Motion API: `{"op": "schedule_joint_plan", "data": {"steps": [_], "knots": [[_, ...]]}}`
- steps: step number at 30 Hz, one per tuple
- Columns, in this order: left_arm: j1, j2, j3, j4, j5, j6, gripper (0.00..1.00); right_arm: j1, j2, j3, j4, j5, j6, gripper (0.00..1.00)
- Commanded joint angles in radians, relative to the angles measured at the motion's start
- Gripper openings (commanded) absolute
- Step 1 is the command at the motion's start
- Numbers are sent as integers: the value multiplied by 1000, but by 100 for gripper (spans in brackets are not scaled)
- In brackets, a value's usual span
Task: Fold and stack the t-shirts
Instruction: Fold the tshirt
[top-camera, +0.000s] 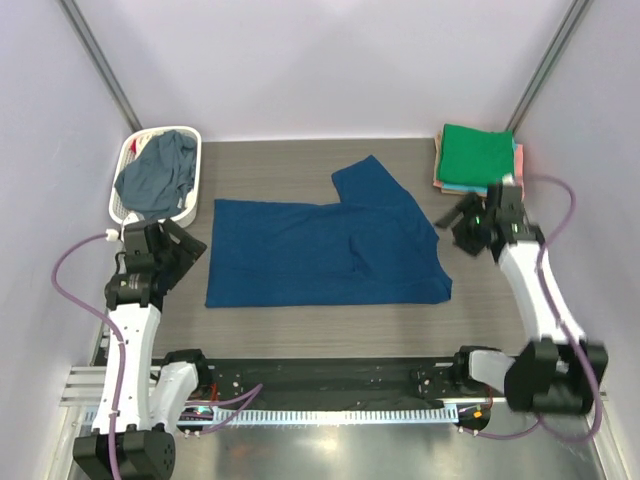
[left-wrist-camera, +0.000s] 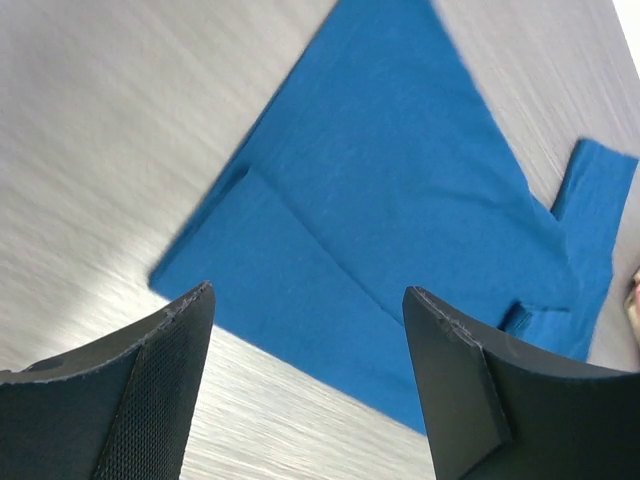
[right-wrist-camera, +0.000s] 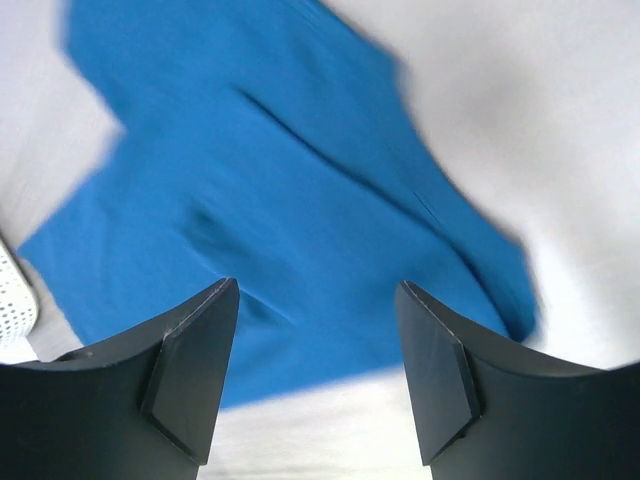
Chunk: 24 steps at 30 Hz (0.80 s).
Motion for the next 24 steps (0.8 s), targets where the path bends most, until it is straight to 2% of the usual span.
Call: {"op": "schedule_joint_plan", "data": {"steps": [1, 2, 6, 7, 9, 10, 15, 18, 24], "knots": [[7, 38, 65, -57, 14, 188, 77, 83, 262, 298, 115, 52, -119, 70], [6, 46, 68, -57, 14, 205, 77, 146, 328, 373, 106, 78, -167, 70], [6, 62, 56, -34, 101, 240, 77, 244, 693, 774, 58, 155, -294, 70], [6, 60, 30, -5, 118, 233, 77, 252, 835, 934, 53, 155, -316, 69], [6, 66, 33, 0, 149, 237, 76, 272, 962, 1094, 27, 210, -380, 69], [6, 71, 35, 3, 143, 243, 76, 278, 1083, 1238, 26, 218, -397, 69], [4, 78, 32, 16, 152, 244, 76, 310, 1376, 1639, 21, 276, -446, 70], [6, 72, 30, 16, 163, 245, 76, 324, 1495, 1732, 70, 292, -469, 72], [6, 42, 19, 30, 172, 242, 75, 338, 1582, 1727, 200, 301, -468, 73]]}}
